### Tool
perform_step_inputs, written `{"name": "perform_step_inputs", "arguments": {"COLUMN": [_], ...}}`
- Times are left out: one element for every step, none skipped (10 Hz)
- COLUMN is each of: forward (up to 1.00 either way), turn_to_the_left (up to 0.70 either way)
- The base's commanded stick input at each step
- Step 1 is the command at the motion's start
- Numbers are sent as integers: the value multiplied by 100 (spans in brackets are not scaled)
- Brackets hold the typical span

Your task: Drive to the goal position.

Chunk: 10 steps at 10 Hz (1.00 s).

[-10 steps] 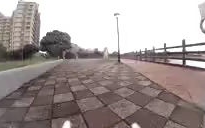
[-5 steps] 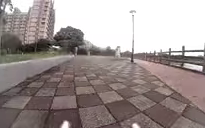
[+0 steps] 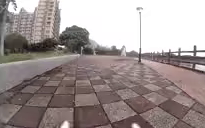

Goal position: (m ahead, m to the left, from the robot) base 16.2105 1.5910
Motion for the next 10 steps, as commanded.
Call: {"name": "perform_step_inputs", "arguments": {"forward": [70, 70, 70, 70, 70, 70, 70, 70, 70, 70], "turn_to_the_left": [-22, -31, -7, -1, 0, 0, 0, 0, 0, 0]}}
